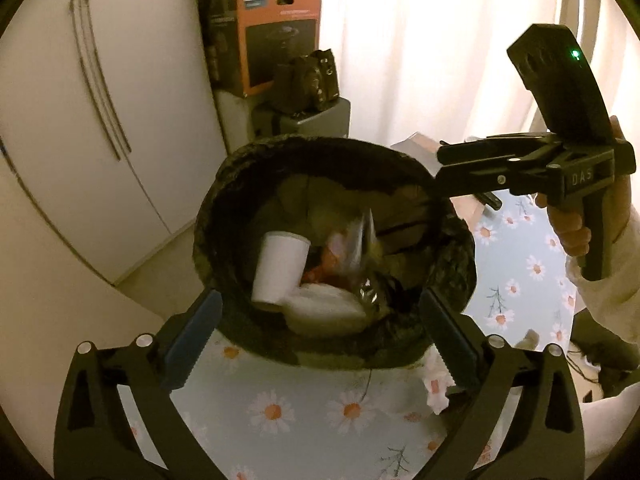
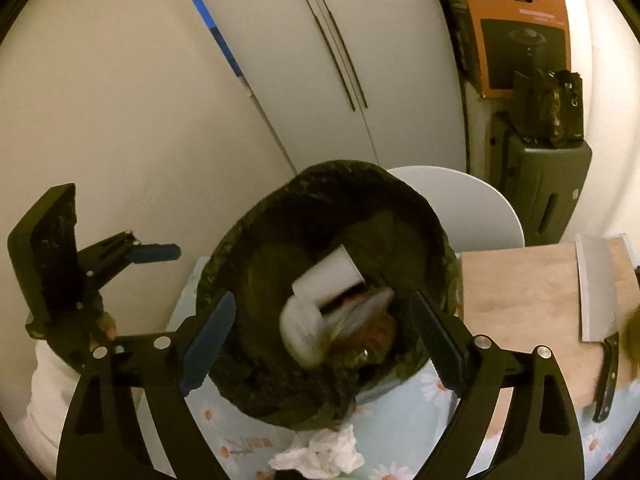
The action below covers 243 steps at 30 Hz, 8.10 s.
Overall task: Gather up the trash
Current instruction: 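Move both tools back toward the remaining trash on the table, then grasp the clear plastic cup with the left tool while the right tool grasps the white knotted cloth, then carry the cup and cloth over the black bin and open both tools, then move both tools back down toward the trash left on the table, then grasp the clear printed cup with the left tool while the right tool grasps the green card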
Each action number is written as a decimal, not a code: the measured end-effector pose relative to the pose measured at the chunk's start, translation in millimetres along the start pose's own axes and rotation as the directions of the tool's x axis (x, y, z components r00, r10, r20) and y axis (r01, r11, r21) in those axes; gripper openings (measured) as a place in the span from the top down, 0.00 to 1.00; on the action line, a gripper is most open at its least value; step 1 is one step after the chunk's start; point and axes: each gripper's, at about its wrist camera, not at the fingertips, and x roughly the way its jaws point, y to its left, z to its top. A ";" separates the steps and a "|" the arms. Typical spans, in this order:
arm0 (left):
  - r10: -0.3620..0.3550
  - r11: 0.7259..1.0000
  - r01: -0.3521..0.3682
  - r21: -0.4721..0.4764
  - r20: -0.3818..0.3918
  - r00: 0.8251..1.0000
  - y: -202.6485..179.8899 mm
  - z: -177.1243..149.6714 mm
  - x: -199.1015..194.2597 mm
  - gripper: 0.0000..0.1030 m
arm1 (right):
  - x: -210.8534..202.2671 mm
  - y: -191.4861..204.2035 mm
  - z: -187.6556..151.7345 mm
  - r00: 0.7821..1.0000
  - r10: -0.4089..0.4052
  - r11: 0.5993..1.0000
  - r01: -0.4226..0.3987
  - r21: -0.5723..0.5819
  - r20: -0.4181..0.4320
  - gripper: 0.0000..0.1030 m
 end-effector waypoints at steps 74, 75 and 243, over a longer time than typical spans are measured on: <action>-0.287 0.953 0.276 -0.124 -0.075 0.955 -166.8 -204.0 27.9 0.06 | -4.5 -4.0 -293.6 0.921 -0.144 0.941 0.241 0.240 -0.361 0.52; -0.287 0.953 0.277 -0.125 -0.077 0.955 -167.7 -203.8 29.9 0.06 | -3.5 -4.2 -295.3 0.921 -0.142 0.943 0.238 0.233 -0.363 0.54; -0.135 0.979 0.112 -0.169 -0.133 0.982 -76.1 -170.8 77.4 0.06 | 32.7 -14.3 -230.7 0.922 -0.152 0.983 0.180 0.047 -0.356 0.16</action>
